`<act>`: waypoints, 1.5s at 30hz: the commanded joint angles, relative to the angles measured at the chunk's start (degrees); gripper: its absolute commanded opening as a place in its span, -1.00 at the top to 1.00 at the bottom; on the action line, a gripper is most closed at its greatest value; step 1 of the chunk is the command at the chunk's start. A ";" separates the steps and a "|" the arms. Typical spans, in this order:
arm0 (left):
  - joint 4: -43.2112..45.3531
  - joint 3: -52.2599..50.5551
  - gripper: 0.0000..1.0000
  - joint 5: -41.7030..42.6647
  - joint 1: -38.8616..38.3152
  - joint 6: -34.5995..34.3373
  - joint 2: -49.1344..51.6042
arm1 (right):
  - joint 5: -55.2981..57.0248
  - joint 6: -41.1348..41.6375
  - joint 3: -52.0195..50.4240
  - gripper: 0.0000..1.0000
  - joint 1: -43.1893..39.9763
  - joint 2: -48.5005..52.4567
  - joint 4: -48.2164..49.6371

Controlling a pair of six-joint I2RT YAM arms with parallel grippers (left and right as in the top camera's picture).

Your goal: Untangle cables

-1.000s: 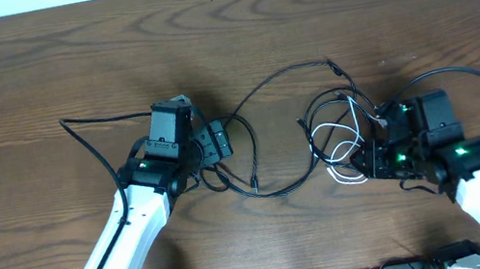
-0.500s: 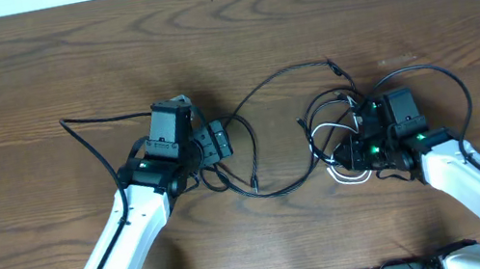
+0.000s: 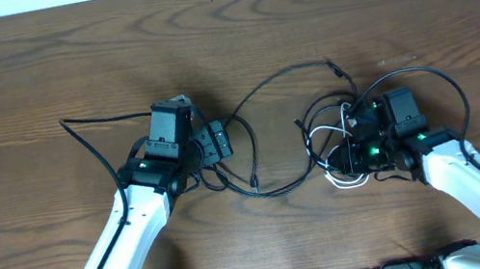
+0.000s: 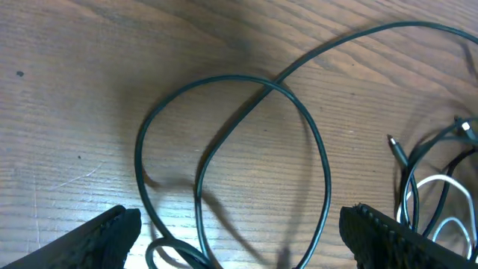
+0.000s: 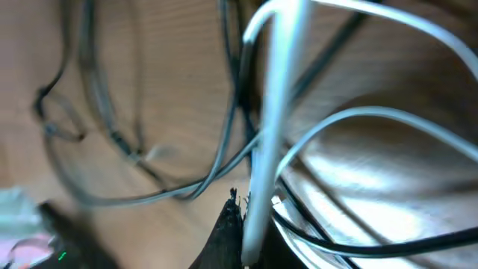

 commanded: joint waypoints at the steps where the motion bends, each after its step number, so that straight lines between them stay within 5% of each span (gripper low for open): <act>1: 0.04 -0.28 -0.83 -0.72 0.31 -0.07 0.33 | -6.19 -3.37 4.72 0.98 -0.55 -6.62 -3.39; 12: 0.04 -0.28 -0.82 -0.72 0.31 -0.07 0.33 | 4.90 -5.09 14.10 0.98 -4.52 -23.91 -7.54; 24: 0.04 -0.28 -0.83 -0.72 0.31 -0.07 0.33 | 23.98 -5.97 22.51 0.98 -5.81 -25.46 -5.77; 29: 0.04 -0.28 -0.83 -0.72 0.31 -0.07 0.33 | 22.23 -4.83 26.60 0.98 -6.08 -25.40 -0.72; 37: 0.04 -0.28 -0.83 -0.72 0.31 -0.07 0.33 | 25.40 -4.81 28.89 0.98 -6.10 -21.53 -3.52; 45: 0.04 -0.28 -0.83 -0.72 0.31 -0.07 0.33 | 21.18 -3.21 28.87 0.95 -5.97 -3.72 -15.10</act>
